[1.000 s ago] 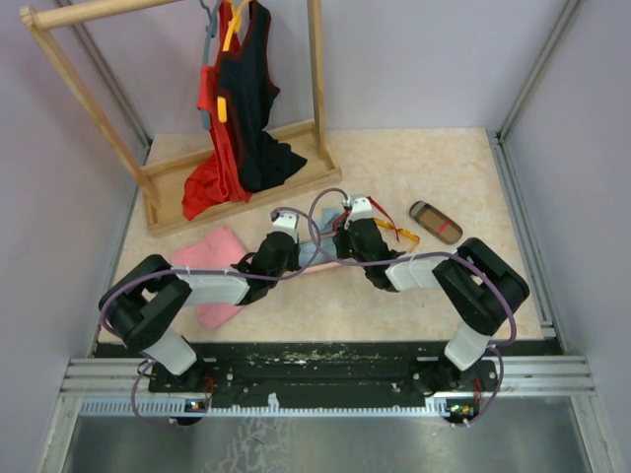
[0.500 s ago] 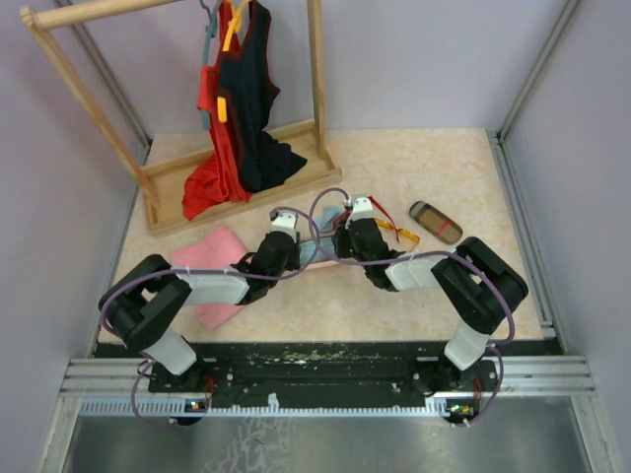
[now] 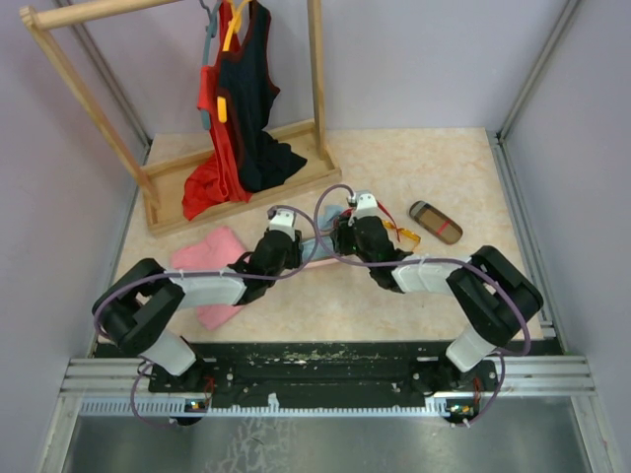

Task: Organize the sunglasses
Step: Place the glasses cleaning cloth in the sunglasses case.

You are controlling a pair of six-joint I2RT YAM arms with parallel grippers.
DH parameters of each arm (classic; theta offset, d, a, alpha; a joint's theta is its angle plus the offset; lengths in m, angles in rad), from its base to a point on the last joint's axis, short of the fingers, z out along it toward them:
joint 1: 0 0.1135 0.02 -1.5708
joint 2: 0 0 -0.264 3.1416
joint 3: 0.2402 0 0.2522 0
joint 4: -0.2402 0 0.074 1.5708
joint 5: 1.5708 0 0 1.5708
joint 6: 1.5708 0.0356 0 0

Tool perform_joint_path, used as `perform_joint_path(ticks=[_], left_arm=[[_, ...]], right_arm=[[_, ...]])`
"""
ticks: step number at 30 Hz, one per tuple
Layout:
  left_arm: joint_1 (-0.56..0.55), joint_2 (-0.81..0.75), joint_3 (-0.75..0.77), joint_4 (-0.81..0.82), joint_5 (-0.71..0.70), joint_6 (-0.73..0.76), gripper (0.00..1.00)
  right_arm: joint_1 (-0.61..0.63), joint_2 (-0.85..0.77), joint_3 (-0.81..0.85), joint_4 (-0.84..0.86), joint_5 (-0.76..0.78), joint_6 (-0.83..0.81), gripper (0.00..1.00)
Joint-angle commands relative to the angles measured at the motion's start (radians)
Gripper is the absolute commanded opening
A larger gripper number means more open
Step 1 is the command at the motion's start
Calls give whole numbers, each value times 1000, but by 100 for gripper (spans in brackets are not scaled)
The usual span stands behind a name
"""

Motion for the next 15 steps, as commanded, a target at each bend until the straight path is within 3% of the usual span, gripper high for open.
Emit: perform_joint_path(ticks=[1,15], left_arm=[[5,-42,-13,-8,21,-19,47],[5,-146,-44,-70,55,-40,48]], right_arm=[[-11,-66,-9,-27,-22,-10,39],[-19,-114,91,-378,-11,38,39]])
